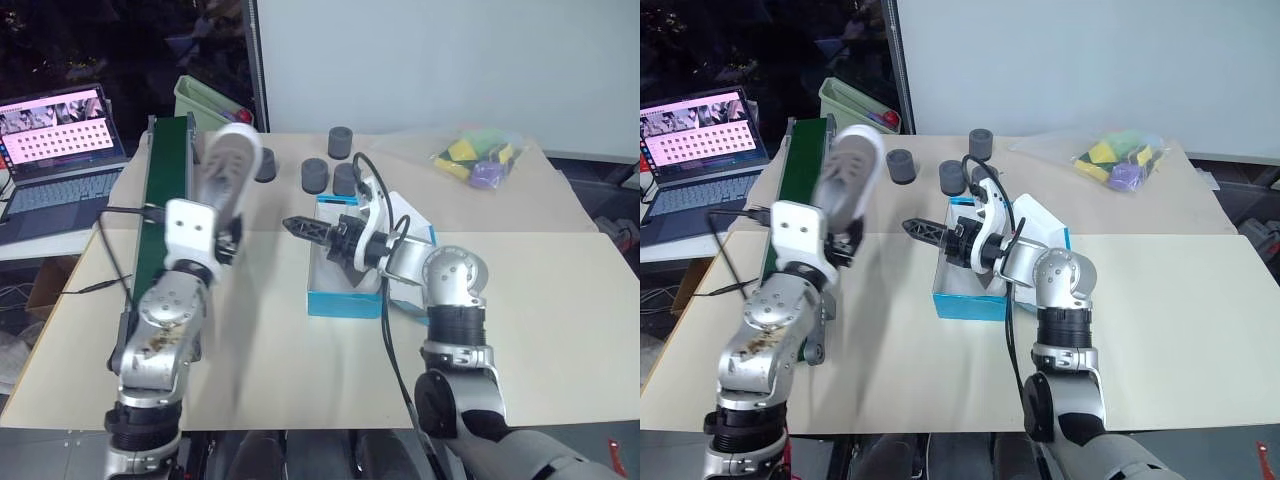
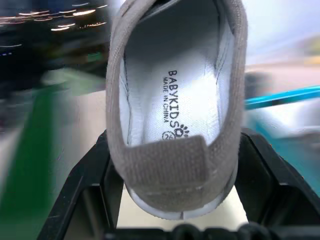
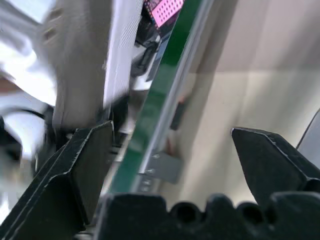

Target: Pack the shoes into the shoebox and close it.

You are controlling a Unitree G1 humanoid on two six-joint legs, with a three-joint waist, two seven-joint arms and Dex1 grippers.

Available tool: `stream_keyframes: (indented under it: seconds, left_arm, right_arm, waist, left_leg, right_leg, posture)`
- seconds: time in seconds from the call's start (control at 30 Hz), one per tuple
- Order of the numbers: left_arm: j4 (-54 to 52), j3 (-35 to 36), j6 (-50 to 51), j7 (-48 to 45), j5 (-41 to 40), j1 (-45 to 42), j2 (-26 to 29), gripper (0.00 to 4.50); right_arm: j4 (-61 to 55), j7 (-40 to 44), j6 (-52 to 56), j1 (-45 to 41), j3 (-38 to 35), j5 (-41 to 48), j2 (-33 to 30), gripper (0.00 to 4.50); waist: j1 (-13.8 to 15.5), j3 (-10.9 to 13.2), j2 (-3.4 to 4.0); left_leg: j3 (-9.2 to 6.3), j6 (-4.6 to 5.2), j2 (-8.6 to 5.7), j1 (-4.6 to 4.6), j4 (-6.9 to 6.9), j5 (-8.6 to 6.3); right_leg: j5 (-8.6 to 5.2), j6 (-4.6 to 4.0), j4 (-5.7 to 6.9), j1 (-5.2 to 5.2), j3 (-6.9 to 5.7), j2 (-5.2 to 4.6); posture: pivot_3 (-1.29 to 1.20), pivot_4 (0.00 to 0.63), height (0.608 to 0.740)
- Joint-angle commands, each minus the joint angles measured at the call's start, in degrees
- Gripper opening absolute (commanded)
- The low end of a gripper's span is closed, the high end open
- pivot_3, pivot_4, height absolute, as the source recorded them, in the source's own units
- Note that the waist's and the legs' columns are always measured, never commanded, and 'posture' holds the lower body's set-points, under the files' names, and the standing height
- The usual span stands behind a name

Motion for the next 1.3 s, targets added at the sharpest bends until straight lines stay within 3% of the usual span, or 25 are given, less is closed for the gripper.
stream_keyframes:
  seconds: [0.03,0.3,0.67,0.83,1.07,1.1,1.3]
  left_arm:
    - [-4.9,-1.0,2.3,-3.2,-5.5,-1.0,-1.7,2.58]
    - [-4.6,-2.9,3.8,-6.7,-7.7,-2.0,-0.7,2.58]
    - [-5.2,-3.9,4.7,-9.3,-10.8,-3.5,-1.3,2.58]
    - [-4.7,-3.5,4.6,-9.0,-11.0,-3.9,-1.1,2.58]
    - [-4.2,-3.3,4.7,-8.8,-10.7,-4.2,-1.0,2.58]
    - [-4.2,-3.5,4.6,-8.8,-10.4,-4.2,-0.9,2.58]
    - [-3.5,-4.6,4.2,-8.7,-8.8,-3.9,0.0,2.58]
  right_arm:
    - [2.2,-2.2,1.8,-4.1,-5.7,6.0,0.6,4.50]
    - [2.9,-5.6,-0.2,-6.5,-8.3,9.7,1.6,4.50]
    - [3.4,-6.9,-6.3,-6.2,-3.9,7.7,2.5,4.50]
    - [3.4,-7.4,-7.2,-6.4,-3.5,7.8,2.7,3.14]
    - [3.0,-8.8,-7.3,-6.3,-3.2,9.2,3.2,0.72]
    - [3.0,-9.2,-7.1,-6.4,-3.5,9.7,3.5,0.54]
    - [3.4,-13.9,-6.1,-7.8,-7.8,18.2,5.9,0.46]
  waist:
    - [-0.2,0.0,0.00]
    - [-0.6,0.0,0.01]
    - [-0.4,0.0,0.01]
    - [-0.4,0.0,0.01]
    - [-0.4,0.0,0.01]
    - [-0.4,0.0,0.01]
    - [-0.3,0.0,0.01]
  left_leg:
    - [0.05,0.00,0.00,-0.01,0.00,0.00]
    - [0.40,0.01,0.13,0.08,0.01,0.01]
    - [0.43,0.01,0.12,0.05,0.02,0.01]
    - [0.43,0.01,0.11,0.05,0.02,0.01]
    - [0.43,0.01,0.12,0.05,0.02,0.01]
    - [0.43,0.01,0.11,0.05,0.02,0.01]
    - [0.43,0.01,0.12,0.04,0.02,0.01]
  right_leg:
    - [0.00,0.00,0.00,0.00,0.00,0.02]
    - [-0.02,-0.01,-0.17,0.01,0.03,0.38]
    - [-0.02,0.00,-0.20,0.02,0.04,0.36]
    - [-0.02,-0.01,-0.24,0.02,0.04,0.35]
    - [-0.02,-0.01,-0.25,0.01,0.04,0.36]
    - [-0.02,0.00,-0.25,0.02,0.04,0.35]
    - [-0.02,0.00,-0.27,0.02,0.04,0.35]
  posture:
    - [0.00,0.150,0.729]
    - [0.00,0.150,0.729]
    - [0.00,0.150,0.729]
    - [0.00,0.150,0.729]
    - [0.00,0.150,0.729]
    - [0.00,0.150,0.729]
    - [0.00,0.150,0.729]
